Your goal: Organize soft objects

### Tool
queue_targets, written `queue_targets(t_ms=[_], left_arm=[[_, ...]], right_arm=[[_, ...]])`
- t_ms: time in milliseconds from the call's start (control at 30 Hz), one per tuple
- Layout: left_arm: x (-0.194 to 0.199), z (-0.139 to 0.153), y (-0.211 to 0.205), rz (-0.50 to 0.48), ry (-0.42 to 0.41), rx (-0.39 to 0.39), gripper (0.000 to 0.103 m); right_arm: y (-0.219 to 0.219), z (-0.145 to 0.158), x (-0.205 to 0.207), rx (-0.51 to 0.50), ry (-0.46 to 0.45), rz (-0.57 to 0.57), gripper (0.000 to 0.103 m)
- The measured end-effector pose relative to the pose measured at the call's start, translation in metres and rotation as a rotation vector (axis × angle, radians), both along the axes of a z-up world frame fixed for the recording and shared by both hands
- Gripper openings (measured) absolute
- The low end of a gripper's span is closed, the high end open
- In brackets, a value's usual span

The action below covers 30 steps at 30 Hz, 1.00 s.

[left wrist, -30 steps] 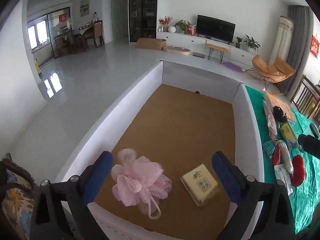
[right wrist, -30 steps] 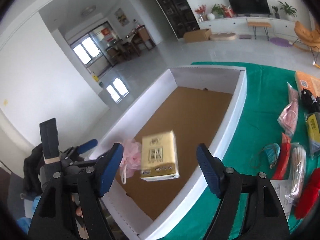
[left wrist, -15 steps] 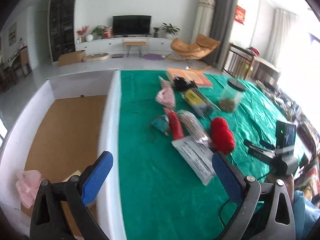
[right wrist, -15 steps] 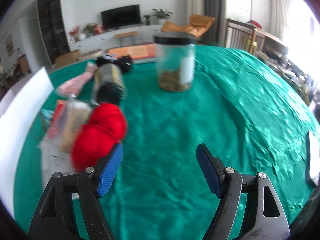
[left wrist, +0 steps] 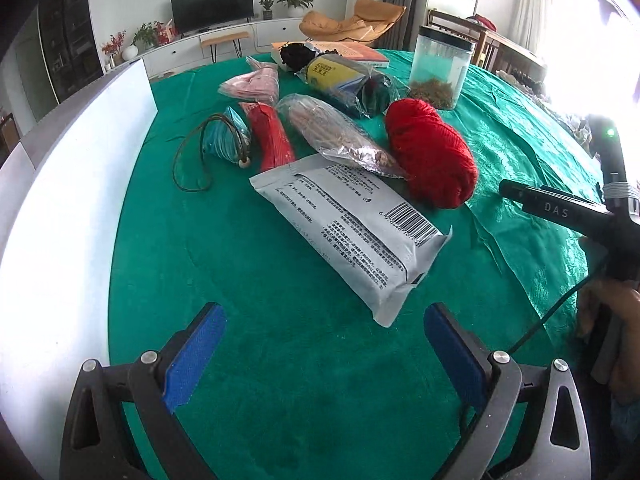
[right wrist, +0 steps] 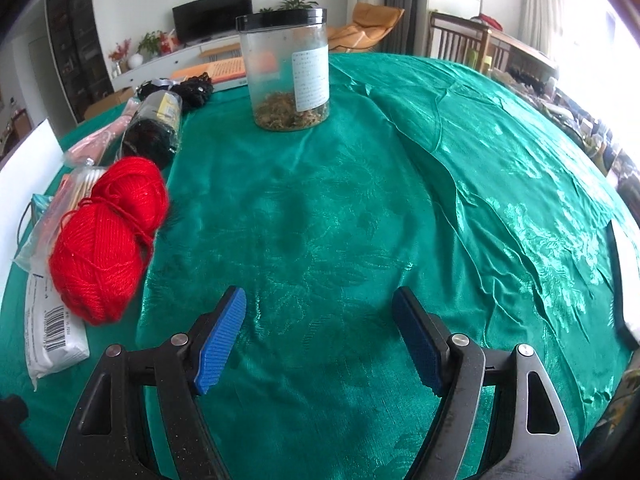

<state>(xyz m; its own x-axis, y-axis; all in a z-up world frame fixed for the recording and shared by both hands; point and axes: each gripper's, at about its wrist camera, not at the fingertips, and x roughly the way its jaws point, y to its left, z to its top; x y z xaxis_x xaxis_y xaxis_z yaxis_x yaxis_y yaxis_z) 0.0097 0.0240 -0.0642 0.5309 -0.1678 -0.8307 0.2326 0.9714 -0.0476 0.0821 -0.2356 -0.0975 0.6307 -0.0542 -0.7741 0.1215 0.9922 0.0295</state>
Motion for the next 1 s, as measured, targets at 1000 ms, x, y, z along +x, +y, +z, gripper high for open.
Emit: queue_targets(t_ms=[1000], left_arm=[[0.034, -0.024, -0.009, -0.037, -0.042, 0.029, 0.103]], right_arm=[[0.008, 0.000, 0.001, -0.016, 0.016, 0.016, 0.086]])
